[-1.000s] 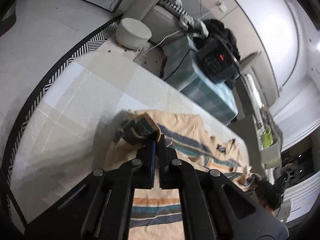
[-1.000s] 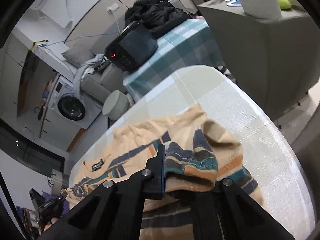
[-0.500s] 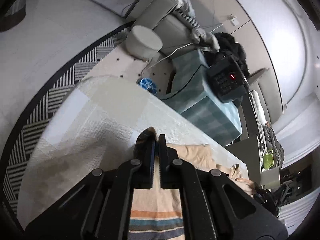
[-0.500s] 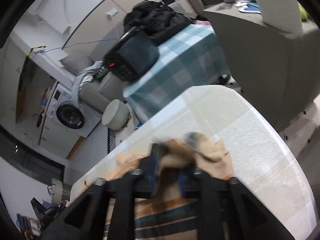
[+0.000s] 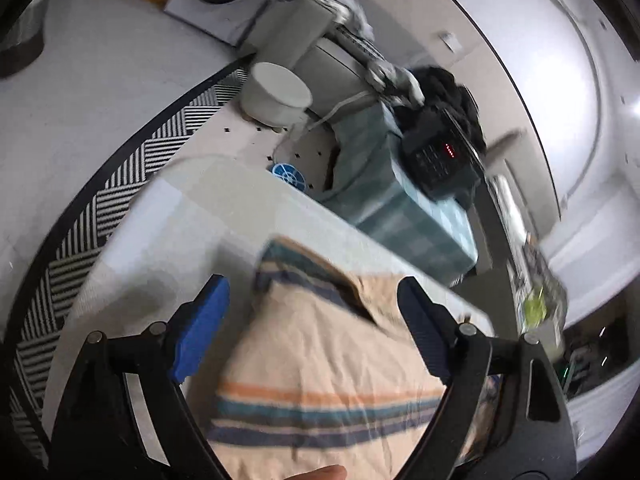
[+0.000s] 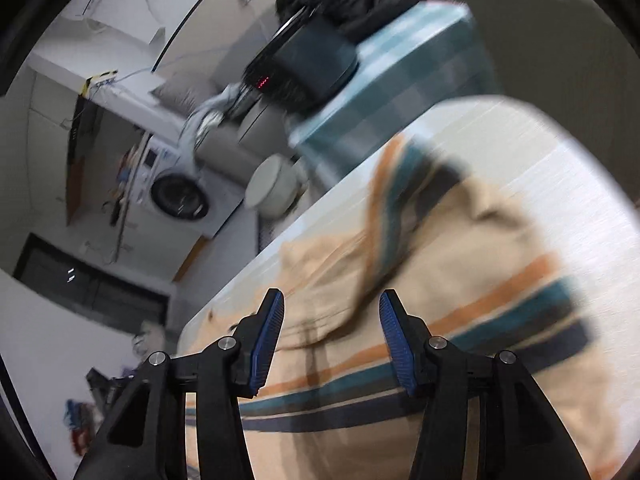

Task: Fold small clothes

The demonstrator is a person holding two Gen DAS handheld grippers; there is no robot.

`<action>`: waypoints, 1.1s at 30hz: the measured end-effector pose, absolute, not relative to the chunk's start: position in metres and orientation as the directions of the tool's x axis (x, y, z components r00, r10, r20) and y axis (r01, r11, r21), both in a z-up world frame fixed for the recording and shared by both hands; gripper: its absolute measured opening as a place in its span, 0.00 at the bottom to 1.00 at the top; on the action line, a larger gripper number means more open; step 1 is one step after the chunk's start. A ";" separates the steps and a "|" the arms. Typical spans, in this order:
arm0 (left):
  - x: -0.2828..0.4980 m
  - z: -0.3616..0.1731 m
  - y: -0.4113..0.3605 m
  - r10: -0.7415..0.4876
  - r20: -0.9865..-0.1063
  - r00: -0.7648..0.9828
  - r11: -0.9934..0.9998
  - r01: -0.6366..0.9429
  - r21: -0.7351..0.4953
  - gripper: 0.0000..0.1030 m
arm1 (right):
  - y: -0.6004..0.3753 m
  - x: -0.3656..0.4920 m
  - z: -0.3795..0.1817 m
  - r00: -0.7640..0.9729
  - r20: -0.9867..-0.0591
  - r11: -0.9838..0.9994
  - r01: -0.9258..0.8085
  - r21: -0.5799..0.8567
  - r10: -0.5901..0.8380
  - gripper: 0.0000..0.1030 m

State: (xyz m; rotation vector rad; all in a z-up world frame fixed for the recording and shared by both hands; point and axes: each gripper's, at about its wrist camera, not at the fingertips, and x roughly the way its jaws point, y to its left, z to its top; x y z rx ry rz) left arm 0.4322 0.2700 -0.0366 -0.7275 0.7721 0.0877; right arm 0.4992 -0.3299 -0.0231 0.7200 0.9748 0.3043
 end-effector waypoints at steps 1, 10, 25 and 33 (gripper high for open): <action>0.430 -0.035 0.260 -0.180 -0.670 0.721 0.777 -0.313 -0.546 0.81 | -0.322 0.502 -0.026 0.531 -0.638 0.724 0.065 0.686 0.558 0.50; 0.428 -0.023 0.165 -0.321 -0.688 0.651 0.891 -0.040 -0.453 0.80 | -0.279 0.549 -0.031 0.570 -0.533 0.645 0.008 0.764 0.625 0.53; 0.429 -0.037 0.147 -0.279 -0.736 0.617 0.917 -0.058 -0.395 0.79 | -0.283 0.448 0.024 0.539 -0.732 0.897 -0.115 0.426 0.416 0.56; 0.307 -0.003 0.175 -0.203 -0.715 0.669 0.927 -0.104 -0.361 0.80 | -0.347 0.329 0.050 0.571 -0.732 0.920 -0.121 0.373 0.372 0.73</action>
